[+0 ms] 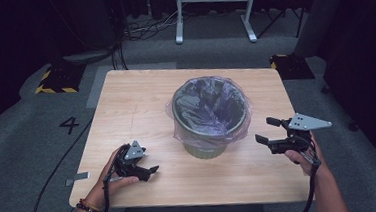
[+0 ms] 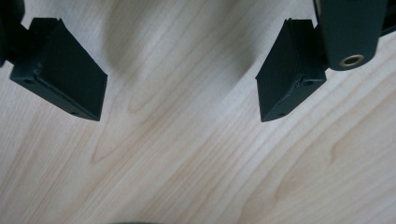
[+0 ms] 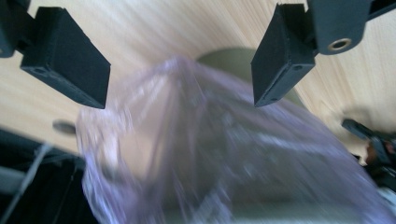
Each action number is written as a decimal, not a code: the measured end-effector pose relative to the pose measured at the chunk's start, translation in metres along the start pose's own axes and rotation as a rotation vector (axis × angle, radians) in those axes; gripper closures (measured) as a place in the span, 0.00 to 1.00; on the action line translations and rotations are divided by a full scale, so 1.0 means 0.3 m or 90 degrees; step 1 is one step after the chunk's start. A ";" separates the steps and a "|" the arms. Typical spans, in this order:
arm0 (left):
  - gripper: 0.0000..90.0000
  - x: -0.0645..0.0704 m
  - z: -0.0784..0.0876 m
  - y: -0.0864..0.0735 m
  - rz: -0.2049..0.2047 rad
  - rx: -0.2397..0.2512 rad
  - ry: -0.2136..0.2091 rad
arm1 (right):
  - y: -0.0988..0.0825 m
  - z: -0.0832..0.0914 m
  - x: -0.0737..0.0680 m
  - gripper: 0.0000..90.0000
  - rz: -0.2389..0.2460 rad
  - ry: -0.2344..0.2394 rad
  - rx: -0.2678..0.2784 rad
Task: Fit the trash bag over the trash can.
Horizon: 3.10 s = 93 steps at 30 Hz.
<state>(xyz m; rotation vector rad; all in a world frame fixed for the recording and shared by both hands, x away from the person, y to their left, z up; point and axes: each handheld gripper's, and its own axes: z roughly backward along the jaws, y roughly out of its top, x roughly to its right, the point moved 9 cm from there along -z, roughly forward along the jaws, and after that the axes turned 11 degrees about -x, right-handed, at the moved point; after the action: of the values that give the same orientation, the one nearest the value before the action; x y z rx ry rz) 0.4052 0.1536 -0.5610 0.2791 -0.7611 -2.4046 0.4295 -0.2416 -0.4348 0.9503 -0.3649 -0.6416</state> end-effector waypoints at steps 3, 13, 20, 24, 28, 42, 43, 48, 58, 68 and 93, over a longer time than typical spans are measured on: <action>0.18 0.003 -0.011 -0.011 -0.001 -0.008 0.001 | 0.047 0.011 -0.011 0.22 0.015 -0.010 0.009; 0.16 -0.004 -0.017 -0.011 0.003 -0.014 -0.018 | 0.240 0.014 -0.062 0.22 0.071 -0.009 0.024; 0.15 -0.005 -0.019 -0.009 0.004 -0.014 -0.018 | 0.373 -0.056 -0.100 0.22 0.095 -0.007 0.004; 0.15 -0.006 -0.019 -0.009 0.004 -0.015 -0.018 | 0.414 -0.114 -0.112 0.22 0.087 -0.012 -0.025; 0.15 -0.006 -0.019 -0.009 0.004 -0.014 -0.018 | 0.437 -0.171 -0.129 0.22 0.077 -0.014 -0.058; 0.15 -0.006 -0.020 -0.008 0.004 -0.014 -0.017 | 0.432 -0.309 -0.198 0.23 0.080 0.007 -0.174; 0.15 -0.006 -0.020 -0.008 0.004 -0.014 -0.017 | 0.429 -0.314 -0.199 0.24 0.084 0.008 -0.182; 0.15 -0.006 -0.020 -0.008 0.004 -0.014 -0.017 | 0.428 -0.314 -0.200 0.24 0.080 0.015 -0.191; 0.15 -0.006 -0.020 -0.008 0.004 -0.014 -0.017 | 0.389 -0.333 -0.196 0.25 0.092 0.023 -0.256; 0.15 -0.006 -0.020 -0.008 0.004 -0.014 -0.017 | 0.366 -0.353 -0.194 0.25 0.077 0.041 -0.333; 0.15 -0.006 -0.020 -0.008 0.004 -0.014 -0.017 | 0.359 -0.356 -0.175 0.24 0.037 0.064 -0.347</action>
<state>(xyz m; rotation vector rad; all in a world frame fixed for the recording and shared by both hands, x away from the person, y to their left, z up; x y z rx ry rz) 0.4075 0.1536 -0.5671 0.2356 -0.7470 -2.4139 0.4858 -0.0949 -0.4029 0.4459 -0.1141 -0.5947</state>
